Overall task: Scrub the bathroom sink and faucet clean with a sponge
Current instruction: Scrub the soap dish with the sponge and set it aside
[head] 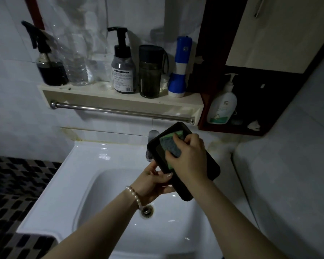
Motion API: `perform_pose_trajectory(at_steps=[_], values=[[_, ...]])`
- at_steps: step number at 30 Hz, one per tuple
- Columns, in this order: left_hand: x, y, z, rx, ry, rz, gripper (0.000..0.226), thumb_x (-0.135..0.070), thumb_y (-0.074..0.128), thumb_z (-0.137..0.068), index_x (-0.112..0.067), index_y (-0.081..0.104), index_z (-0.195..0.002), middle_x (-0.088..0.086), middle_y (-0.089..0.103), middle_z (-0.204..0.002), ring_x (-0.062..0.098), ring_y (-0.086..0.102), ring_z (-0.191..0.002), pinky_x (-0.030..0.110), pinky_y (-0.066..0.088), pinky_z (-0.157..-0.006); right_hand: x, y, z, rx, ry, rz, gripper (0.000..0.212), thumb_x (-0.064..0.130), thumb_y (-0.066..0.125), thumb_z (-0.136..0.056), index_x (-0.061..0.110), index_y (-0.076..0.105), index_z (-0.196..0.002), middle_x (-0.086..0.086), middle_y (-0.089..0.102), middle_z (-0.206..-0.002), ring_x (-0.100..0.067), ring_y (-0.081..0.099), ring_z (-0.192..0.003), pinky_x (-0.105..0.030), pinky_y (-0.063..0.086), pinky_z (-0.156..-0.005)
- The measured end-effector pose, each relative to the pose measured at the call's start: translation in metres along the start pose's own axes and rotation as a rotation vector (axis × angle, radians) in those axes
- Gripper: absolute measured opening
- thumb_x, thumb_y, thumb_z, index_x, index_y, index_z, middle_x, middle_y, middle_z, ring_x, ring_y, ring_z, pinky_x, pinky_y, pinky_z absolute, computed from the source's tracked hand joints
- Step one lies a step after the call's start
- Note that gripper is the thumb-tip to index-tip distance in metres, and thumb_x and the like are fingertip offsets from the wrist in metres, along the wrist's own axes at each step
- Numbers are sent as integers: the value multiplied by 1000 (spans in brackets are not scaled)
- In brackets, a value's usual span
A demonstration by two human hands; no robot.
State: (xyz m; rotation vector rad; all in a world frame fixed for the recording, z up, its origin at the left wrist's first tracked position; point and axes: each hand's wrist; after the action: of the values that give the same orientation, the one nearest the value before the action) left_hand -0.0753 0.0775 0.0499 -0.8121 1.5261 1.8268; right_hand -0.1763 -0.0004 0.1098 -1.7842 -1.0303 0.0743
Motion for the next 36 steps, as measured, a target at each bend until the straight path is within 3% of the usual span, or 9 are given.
perform_pose_trajectory(at_steps=[6, 14, 17, 21, 23, 27, 30, 34, 36], values=[[-3, -6, 3, 16, 2, -89, 62, 10, 60, -73, -21, 52, -126, 17, 70, -95, 34, 67, -94, 47, 56, -75, -19, 2, 4, 272, -183, -145, 49, 29, 70, -77, 23, 61, -125, 0, 40, -102, -21, 46, -97, -26, 42, -84], [1, -7, 1, -26, 6, -40, 63, 9, 59, -73, -20, 49, -128, 18, 71, -94, 34, 68, -93, 44, 57, -71, -62, -24, 9, 575, -350, 13, 48, 34, 72, -72, 31, 64, -119, 8, 35, -98, -12, 38, -98, -25, 37, -84], [4, -5, 0, 11, 2, -32, 62, 9, 59, -74, -20, 49, -128, 17, 71, -95, 34, 68, -94, 44, 57, -72, -66, -28, 18, 491, -383, 113, 47, 35, 69, -69, 34, 64, -115, 8, 32, -95, -14, 37, -95, -27, 32, -80], [7, 0, -8, -13, 27, 19, 59, 8, 59, -73, -21, 53, -123, 17, 71, -96, 34, 68, -95, 45, 56, -73, -61, -31, 22, 168, -289, 168, 46, 25, 76, -59, 21, 68, -104, -5, 47, -94, -28, 49, -90, -35, 42, -75], [8, 1, -9, -18, 42, 50, 58, 8, 60, -72, -21, 55, -122, 19, 69, -100, 36, 66, -99, 45, 56, -74, -63, -35, 21, -15, -107, -34, 50, 17, 80, -60, 17, 67, -108, -8, 50, -100, -26, 52, -91, -31, 45, -73], [9, 1, -9, -63, 77, 101, 60, 7, 61, -73, -19, 53, -126, 23, 64, -109, 38, 62, -106, 47, 55, -77, -69, -43, 16, -239, 293, -695, 48, 11, 74, -71, 33, 58, -110, 1, 51, -113, 1, 55, -90, -6, 46, -61], [11, 8, -9, -84, 115, 71, 59, 5, 59, -75, -19, 51, -128, 21, 65, -114, 37, 61, -108, 47, 55, -80, -69, -32, 20, -145, 335, -703, 45, 12, 74, -75, 30, 55, -112, -5, 55, -117, -9, 58, -95, -10, 48, -64], [17, 19, -9, -155, 118, -46, 59, 6, 60, -76, -25, 51, -126, 17, 70, -105, 33, 66, -99, 41, 57, -75, -67, -9, 32, -21, 191, -120, 54, 25, 75, -73, 17, 53, -122, -10, 48, -117, -27, 51, -106, -39, 52, -82], [21, 20, -9, -183, 124, -59, 57, 10, 57, -80, -28, 52, -123, 18, 70, -103, 33, 67, -98, 42, 57, -74, -63, -1, 35, 42, 206, -29, 59, 30, 73, -74, 17, 48, -126, -11, 45, -119, -29, 49, -108, -43, 50, -85]])
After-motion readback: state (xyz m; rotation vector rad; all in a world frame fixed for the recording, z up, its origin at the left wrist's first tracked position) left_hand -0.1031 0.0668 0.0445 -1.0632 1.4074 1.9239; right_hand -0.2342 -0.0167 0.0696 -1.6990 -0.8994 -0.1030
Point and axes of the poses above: each hand's wrist, its own z-axis away from the middle knuckle, its own y-axis out of the palm, x = y × z
